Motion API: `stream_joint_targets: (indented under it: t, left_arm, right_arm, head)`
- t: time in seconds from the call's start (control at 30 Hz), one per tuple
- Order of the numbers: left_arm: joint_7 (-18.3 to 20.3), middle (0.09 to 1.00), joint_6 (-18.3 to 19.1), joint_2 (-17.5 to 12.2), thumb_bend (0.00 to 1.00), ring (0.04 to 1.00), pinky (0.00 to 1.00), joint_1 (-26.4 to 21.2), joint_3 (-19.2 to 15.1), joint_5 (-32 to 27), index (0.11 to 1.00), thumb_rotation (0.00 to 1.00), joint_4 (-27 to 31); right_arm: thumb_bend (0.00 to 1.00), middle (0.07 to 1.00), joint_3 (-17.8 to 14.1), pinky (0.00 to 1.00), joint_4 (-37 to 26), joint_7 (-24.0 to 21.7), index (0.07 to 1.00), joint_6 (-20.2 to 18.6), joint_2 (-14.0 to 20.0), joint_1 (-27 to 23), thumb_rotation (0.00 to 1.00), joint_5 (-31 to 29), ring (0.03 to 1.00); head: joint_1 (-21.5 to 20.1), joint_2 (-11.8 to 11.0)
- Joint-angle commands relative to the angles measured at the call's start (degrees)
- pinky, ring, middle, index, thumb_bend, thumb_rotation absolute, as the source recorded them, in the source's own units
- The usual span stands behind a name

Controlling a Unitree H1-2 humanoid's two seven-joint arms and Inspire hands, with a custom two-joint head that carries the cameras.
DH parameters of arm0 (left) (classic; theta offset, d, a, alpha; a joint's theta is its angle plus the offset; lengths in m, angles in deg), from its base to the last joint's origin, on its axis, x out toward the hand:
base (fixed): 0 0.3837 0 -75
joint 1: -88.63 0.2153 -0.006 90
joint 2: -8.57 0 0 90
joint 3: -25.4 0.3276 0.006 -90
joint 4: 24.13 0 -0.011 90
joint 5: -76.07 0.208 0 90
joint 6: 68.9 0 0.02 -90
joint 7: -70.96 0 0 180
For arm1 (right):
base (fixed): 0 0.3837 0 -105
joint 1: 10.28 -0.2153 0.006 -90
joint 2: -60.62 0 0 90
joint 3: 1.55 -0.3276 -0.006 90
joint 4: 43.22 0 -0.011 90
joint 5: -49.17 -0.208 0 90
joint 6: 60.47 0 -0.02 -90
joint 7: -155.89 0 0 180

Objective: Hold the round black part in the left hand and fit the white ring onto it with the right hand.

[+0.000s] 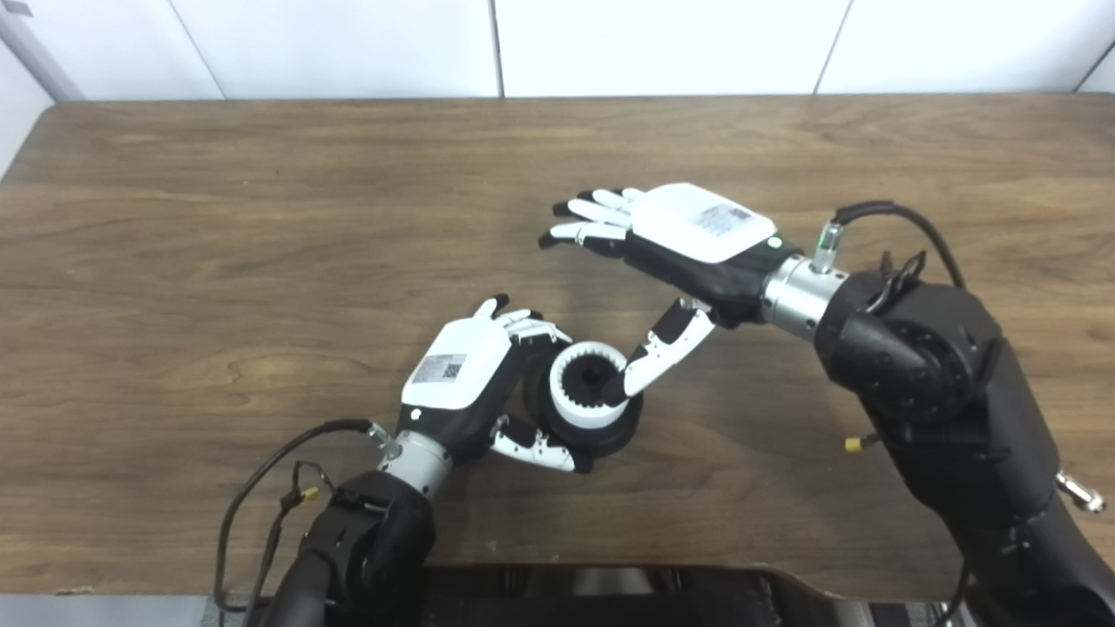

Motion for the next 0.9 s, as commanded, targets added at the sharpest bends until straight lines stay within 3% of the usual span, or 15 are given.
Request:
stream_joint_targets:
  t: [0.0,0.2,0.33,0.37,0.4,0.5,0.7,0.87]
  left_arm:
    - [0.7,0.770,-0.7,-0.4,0.53,0.874,1.00,0.0,0.4,0.0,0.482,0.06,-0.9]
    - [0.3,0.766,-0.6,-0.5,0.53,0.871,1.00,-0.1,0.2,0.7,0.483,0.06,-1.2]
    - [4.2,0.796,1.8,-0.8,0.52,0.892,1.00,-1.1,0.8,3.9,0.497,0.08,-0.6]
    - [5.5,0.805,2.5,-1.0,0.71,0.889,1.00,-1.5,0.9,4.4,0.610,0.21,-0.3]
    - [6.4,0.814,2.9,-1.1,0.84,0.890,1.00,-1.7,0.9,4.8,0.705,0.30,-0.1]
    - [8.1,0.845,3.4,-1.1,0.97,0.894,1.00,-2.0,0.6,5.5,0.814,0.40,0.2]
    - [11.8,0.952,4.8,-0.9,1.00,0.963,1.00,-2.2,-0.3,5.8,0.977,0.45,1.5]
    - [14.9,0.998,4.8,-1.6,1.00,0.999,1.00,-2.3,-1.0,5.0,1.000,0.46,3.4]
  right_arm:
    - [1.00,0.986,-1.1,1.00,-2.1,-0.6,0.920,-1.2,0.5,-2.0,0.47,-0.6,1.000]
    - [1.00,0.988,-1.1,1.00,-2.2,-1.0,0.909,-1.8,1.1,-1.5,0.47,-0.4,1.000]
    - [1.00,0.983,-1.2,1.00,-2.0,-0.6,0.905,-1.7,1.2,-1.3,0.48,-0.5,1.000]
    - [1.00,0.982,-1.3,1.00,-2.0,-0.6,0.905,-1.8,1.2,-1.3,0.48,-0.4,1.000]
    - [1.00,0.980,-1.3,1.00,-2.1,-0.5,0.903,-1.9,1.2,-1.2,0.48,-0.4,1.000]
    - [1.00,0.980,-1.6,1.00,-2.1,-0.4,0.903,-2.1,1.1,-1.0,0.47,-0.5,1.000]
    - [1.00,0.981,-1.8,1.00,-2.5,-1.1,0.902,-3.0,1.1,-0.9,0.44,-0.2,1.000]
    - [1.00,0.982,-1.6,1.00,-2.7,-1.5,0.903,-3.6,1.4,-0.9,0.42,-0.2,1.000]
  head:
    - [-0.1,0.0]
    - [-0.2,-0.2]
    - [0.0,-0.2]
    - [0.0,-0.3]
    - [0.0,-0.3]
    - [0.0,-0.3]
    - [0.2,-0.3]
    - [0.3,-0.3]
